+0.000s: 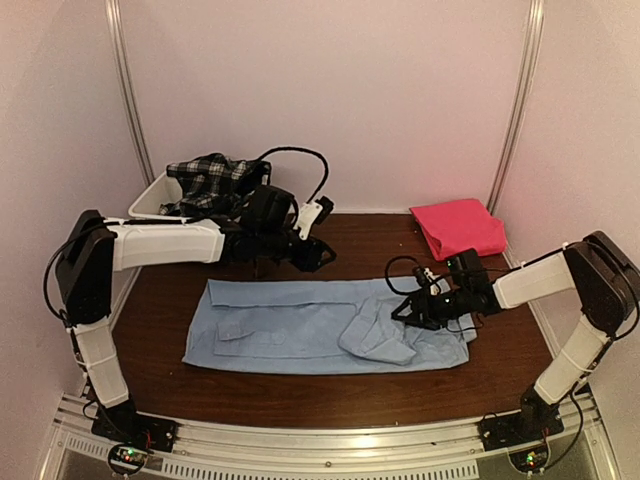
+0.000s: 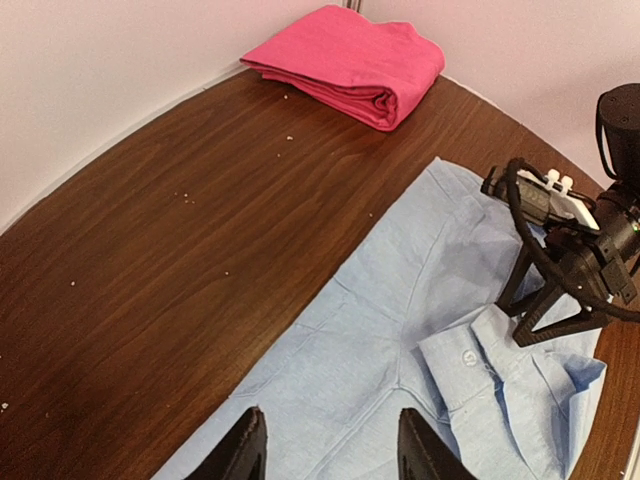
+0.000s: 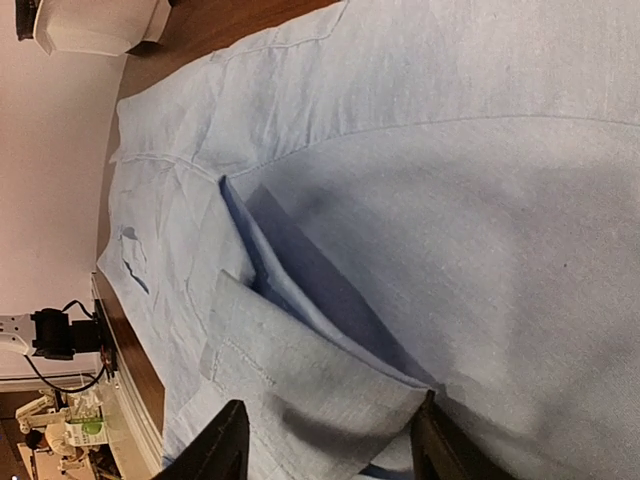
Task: Fold and stack the mixed laundry pile
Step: Adjust the rectangle-folded T-shirt at the center of the board.
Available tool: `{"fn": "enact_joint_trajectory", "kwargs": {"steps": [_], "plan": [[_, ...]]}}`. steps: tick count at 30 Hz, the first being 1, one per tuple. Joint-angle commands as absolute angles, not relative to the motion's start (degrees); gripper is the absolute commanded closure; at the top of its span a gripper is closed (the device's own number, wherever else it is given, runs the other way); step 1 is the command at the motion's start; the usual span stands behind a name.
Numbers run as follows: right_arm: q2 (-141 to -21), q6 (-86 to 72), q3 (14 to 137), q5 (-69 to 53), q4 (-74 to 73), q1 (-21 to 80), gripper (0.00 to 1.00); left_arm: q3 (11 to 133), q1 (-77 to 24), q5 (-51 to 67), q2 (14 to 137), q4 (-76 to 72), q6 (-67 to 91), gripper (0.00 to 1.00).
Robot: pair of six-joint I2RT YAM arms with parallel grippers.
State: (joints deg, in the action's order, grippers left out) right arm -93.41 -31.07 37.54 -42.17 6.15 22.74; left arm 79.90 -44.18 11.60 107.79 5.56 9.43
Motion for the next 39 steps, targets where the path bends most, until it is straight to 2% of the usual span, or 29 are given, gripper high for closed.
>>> {"fn": "enact_joint_trajectory", "kwargs": {"steps": [1, 4, 9, 11, 13, 21, 28, 33, 39], "plan": [[-93.7, -35.4, 35.9, -49.2, 15.6, 22.8, 0.53, 78.6, -43.9, 10.6, 105.3, 0.5, 9.0, 0.54], [-92.0, -37.4, 35.8, -53.0, 20.4, 22.9, 0.63, 77.7, -43.9, 10.3, 104.5, -1.0, 9.1, 0.53], [-87.4, -34.8, 36.8, -54.7, 20.1, 23.7, 0.73, 76.0, -43.9, 12.7, 102.7, -3.2, 7.4, 0.51], [-86.7, -33.0, 37.4, -55.6, 19.4, 24.2, 0.84, 75.5, -43.8, 14.8, 102.3, -3.7, 6.0, 0.51], [-86.4, -31.4, 38.0, -57.2, 18.7, 25.1, 1.00, 74.6, -43.9, 17.4, 101.7, -4.6, 4.6, 0.51], [-82.4, -25.8, 38.1, -57.6, 15.2, 28.8, 1.00, 66.1, -44.4, 22.8, 95.5, -10.4, -2.9, 0.44], [-76.7, -20.0, 40.0, -57.0, 10.3, 34.4, 1.00, 58.9, -52.5, 19.0, 89.2, -9.3, -18.3, 0.44], [-75.0, -17.5, 41.8, -56.4, 6.6, 37.0, 1.00, 59.5, -58.7, 13.2, 87.9, -4.8, -25.2, 0.43], [-73.7, -16.6, 43.2, -55.3, 4.8, 38.8, 1.00, 61.4, -62.1, 11.5, 88.7, -0.4, -28.7, 0.43]]}}
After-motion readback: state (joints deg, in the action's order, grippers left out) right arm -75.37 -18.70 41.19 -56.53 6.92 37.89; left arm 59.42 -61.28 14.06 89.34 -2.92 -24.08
